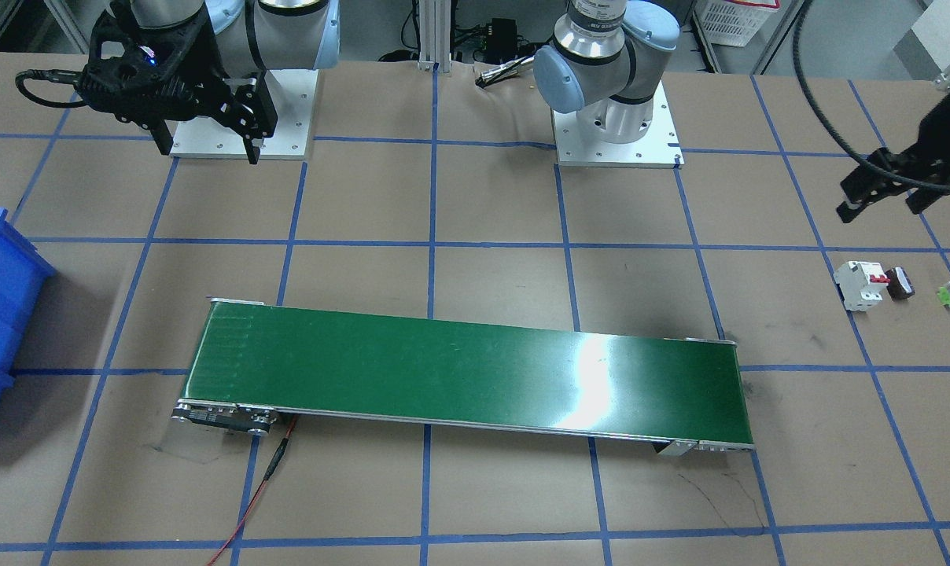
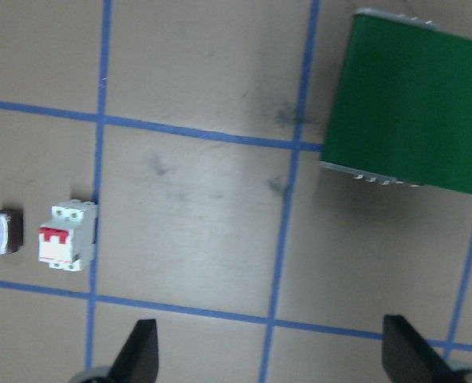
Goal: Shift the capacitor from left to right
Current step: 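Swing the left arm out past the table edge toward the black capacitor, then close the left gripper on the black capacitor and lift it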
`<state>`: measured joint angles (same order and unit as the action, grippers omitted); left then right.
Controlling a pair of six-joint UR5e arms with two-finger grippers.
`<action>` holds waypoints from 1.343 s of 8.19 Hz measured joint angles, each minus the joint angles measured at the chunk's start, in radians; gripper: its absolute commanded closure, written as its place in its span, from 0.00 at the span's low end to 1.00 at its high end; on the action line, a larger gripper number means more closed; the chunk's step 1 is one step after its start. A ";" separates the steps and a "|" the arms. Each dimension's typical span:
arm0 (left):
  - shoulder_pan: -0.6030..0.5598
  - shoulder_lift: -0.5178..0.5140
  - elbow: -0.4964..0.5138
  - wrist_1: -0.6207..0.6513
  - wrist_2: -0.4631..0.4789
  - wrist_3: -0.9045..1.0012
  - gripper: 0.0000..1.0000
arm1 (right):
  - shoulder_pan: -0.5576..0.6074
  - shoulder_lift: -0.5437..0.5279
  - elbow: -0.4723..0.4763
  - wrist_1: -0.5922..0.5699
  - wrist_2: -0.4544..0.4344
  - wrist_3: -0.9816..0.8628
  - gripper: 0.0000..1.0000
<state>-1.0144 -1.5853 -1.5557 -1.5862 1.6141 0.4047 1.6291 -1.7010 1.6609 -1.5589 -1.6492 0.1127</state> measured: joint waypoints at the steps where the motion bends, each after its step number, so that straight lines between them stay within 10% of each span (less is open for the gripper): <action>1: 0.093 -0.027 -0.001 0.012 0.027 0.085 0.00 | 0.000 0.000 0.000 0.000 0.002 0.001 0.00; 11: 0.402 -0.471 -0.029 0.582 0.047 0.518 0.00 | 0.000 0.001 0.001 0.006 0.000 -0.002 0.00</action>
<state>-0.6120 -2.0568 -1.5845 -1.0047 1.6609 0.9229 1.6291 -1.6997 1.6622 -1.5533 -1.6495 0.1105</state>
